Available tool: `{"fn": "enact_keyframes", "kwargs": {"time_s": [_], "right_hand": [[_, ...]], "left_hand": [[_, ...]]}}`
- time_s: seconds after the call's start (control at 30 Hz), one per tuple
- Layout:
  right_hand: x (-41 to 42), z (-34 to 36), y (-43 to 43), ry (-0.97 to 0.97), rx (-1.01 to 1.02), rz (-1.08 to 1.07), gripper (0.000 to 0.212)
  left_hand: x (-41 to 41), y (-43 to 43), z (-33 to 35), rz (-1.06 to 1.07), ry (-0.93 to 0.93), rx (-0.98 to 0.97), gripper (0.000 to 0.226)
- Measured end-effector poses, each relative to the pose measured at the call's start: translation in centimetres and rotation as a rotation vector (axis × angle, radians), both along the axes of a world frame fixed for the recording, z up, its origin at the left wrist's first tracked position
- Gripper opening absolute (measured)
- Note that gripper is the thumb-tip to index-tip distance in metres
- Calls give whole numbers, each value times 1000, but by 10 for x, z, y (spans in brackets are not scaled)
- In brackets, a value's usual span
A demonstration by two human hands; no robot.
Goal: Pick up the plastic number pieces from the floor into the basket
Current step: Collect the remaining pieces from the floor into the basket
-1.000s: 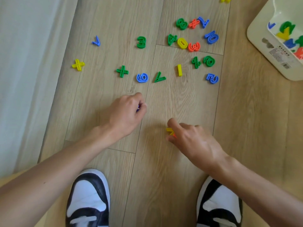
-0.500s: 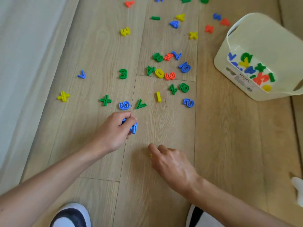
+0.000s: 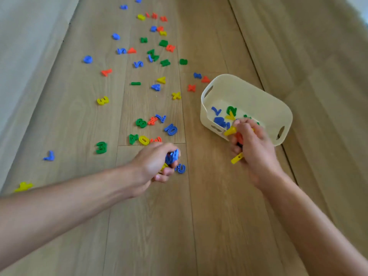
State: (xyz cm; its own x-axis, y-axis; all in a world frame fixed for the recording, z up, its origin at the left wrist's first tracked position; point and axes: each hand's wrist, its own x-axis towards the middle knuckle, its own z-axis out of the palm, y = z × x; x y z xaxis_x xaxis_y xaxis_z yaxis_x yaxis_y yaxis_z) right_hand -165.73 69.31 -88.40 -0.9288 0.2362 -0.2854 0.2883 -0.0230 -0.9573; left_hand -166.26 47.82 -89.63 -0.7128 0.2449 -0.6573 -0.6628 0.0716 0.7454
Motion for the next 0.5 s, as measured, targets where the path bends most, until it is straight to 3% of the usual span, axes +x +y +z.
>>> {"fn": "enact_keyframes", "kwargs": {"time_s": [0.13, 0.33, 0.5], "right_hand": [[-58, 1, 53, -25, 67, -116, 21], [-103, -35, 85, -183, 173, -146, 16], [-113, -42, 103, -290, 171, -120, 11]], "left_hand": [[-62, 68, 18, -185, 127, -121, 20], [-135, 174, 2, -166, 239, -296, 20], [-149, 200, -17, -194, 230, -395, 27]]}}
